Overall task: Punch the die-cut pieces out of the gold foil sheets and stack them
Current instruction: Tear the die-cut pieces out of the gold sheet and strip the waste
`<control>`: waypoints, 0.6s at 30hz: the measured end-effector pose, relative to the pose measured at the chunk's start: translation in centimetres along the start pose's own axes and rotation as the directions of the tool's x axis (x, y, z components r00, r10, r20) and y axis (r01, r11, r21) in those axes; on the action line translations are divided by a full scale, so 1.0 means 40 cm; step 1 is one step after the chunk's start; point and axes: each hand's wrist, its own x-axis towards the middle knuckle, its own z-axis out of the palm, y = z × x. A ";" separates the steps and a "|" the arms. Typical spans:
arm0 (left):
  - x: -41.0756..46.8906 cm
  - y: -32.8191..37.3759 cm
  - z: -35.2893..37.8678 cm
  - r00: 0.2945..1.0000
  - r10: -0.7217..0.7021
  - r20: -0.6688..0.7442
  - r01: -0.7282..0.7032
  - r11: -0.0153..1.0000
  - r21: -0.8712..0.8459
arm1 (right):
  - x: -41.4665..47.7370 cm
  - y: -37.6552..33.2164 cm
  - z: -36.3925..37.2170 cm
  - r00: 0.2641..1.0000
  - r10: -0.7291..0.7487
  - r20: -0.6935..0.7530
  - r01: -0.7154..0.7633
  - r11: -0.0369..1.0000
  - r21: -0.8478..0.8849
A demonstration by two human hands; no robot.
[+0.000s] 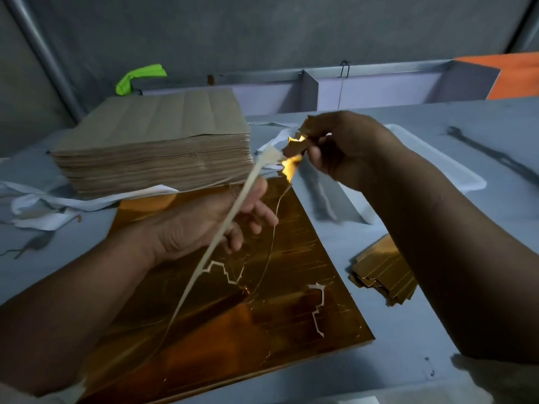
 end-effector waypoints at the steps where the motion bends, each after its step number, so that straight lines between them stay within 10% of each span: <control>1: -0.004 -0.001 -0.010 0.999 -0.012 -0.036 0.011 1.000 -0.013 | 0.004 -0.007 0.006 1.000 -0.003 -0.012 0.003 1.000 0.020; 11: -0.105 0.000 -0.087 0.959 -0.129 -0.254 0.190 0.953 0.237 | 0.034 -0.045 0.043 0.999 0.001 -0.045 0.002 0.998 0.058; 18: -0.182 -0.022 0.006 0.918 -0.274 -0.289 0.391 0.490 0.779 | 0.052 -0.045 0.055 0.998 -0.018 -0.055 0.023 0.996 0.090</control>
